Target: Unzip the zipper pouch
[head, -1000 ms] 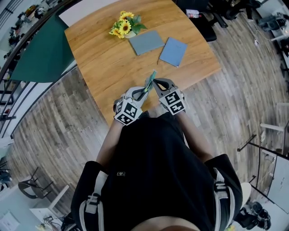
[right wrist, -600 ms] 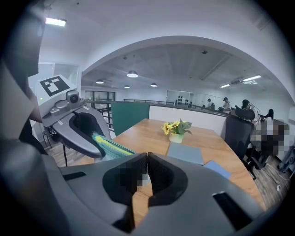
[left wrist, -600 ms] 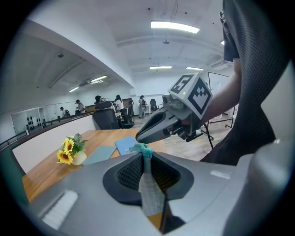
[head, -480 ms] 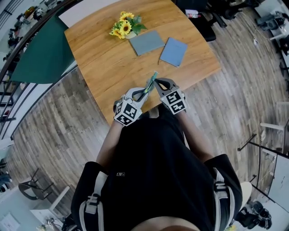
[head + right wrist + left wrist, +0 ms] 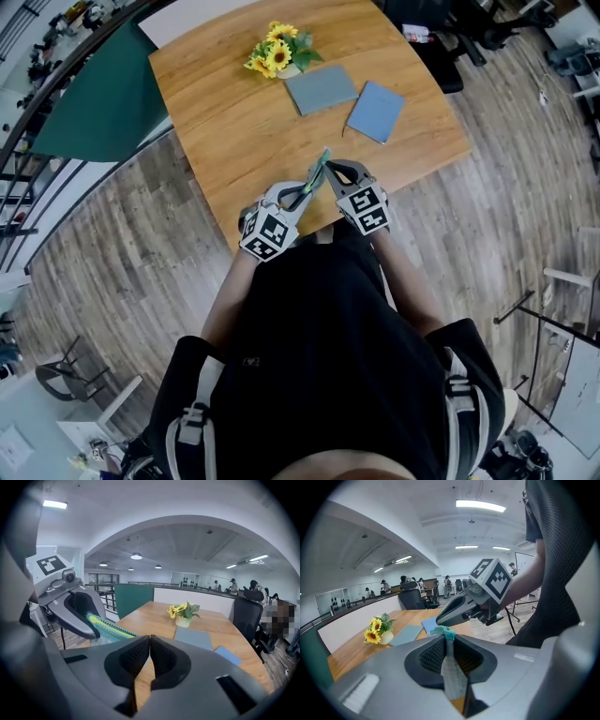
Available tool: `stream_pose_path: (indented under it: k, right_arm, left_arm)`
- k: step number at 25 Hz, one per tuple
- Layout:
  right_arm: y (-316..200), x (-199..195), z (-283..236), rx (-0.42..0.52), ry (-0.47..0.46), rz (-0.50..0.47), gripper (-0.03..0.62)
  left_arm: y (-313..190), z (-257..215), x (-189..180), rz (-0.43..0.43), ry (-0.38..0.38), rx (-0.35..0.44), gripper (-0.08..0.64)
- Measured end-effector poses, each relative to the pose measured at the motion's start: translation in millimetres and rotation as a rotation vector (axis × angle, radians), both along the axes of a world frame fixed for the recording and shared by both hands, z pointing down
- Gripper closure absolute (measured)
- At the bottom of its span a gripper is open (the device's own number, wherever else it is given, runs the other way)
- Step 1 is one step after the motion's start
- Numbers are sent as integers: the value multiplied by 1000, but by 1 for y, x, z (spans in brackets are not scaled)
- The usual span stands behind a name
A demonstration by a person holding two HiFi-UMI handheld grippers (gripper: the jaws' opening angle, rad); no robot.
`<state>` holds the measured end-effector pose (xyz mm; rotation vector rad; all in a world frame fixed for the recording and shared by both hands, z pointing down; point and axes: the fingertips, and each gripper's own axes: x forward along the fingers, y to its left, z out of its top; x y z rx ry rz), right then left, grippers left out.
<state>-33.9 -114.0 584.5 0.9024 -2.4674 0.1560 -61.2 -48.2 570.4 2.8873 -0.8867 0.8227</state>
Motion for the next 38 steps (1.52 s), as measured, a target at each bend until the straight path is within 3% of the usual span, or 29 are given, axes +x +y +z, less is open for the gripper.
stream_pose_path:
  k: [20,38]
  right_arm:
    - [-7,4,3,-23,74,0,584]
    - [-23,15,10,-34,53,5,583]
  left_arm:
    - [21,-4,-28,-42,55,-5,512]
    - [13,-8,-23,-60,30,-6,512]
